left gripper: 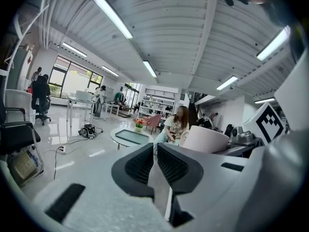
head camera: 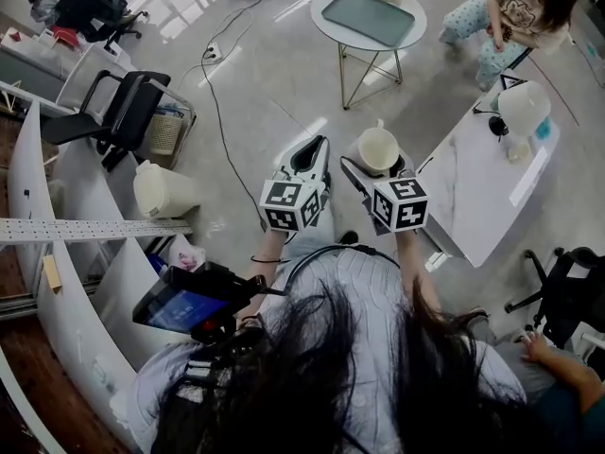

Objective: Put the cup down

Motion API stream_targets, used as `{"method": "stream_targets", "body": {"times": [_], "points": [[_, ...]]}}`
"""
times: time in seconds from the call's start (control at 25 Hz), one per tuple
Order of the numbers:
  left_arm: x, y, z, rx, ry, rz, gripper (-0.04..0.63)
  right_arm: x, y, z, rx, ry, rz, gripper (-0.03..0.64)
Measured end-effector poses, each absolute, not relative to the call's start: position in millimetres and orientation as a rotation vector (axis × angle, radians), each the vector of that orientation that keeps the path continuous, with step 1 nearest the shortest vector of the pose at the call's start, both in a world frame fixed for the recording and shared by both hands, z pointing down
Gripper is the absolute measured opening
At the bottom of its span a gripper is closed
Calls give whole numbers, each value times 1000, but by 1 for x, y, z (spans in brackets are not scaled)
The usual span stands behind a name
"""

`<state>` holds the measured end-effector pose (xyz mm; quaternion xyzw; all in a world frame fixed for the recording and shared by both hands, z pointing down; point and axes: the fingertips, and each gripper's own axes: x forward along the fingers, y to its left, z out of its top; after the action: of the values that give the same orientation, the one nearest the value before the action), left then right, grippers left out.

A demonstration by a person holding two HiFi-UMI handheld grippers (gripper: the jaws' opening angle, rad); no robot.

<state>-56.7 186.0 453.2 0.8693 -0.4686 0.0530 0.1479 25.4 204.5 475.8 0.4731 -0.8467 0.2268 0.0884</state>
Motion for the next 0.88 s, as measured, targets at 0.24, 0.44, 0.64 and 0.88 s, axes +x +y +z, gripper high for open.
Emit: {"method": "stream_targets", "body": {"times": [0.24, 0.44, 0.64, 0.88], "points": [[-60, 156, 461, 2488, -1338, 170, 37, 25, 176, 480, 1415, -2502, 693, 434], [-63, 116, 466, 2487, -1329, 193, 37, 23, 138, 481, 1426, -2500, 716, 434], [-71, 69, 465, 2493, -1323, 214, 35, 14, 94, 480, 1424, -2507, 734, 434], [-81, 16, 459, 2505, -1312, 218, 37, 6, 43, 477, 1439, -2489, 746, 434]]}}
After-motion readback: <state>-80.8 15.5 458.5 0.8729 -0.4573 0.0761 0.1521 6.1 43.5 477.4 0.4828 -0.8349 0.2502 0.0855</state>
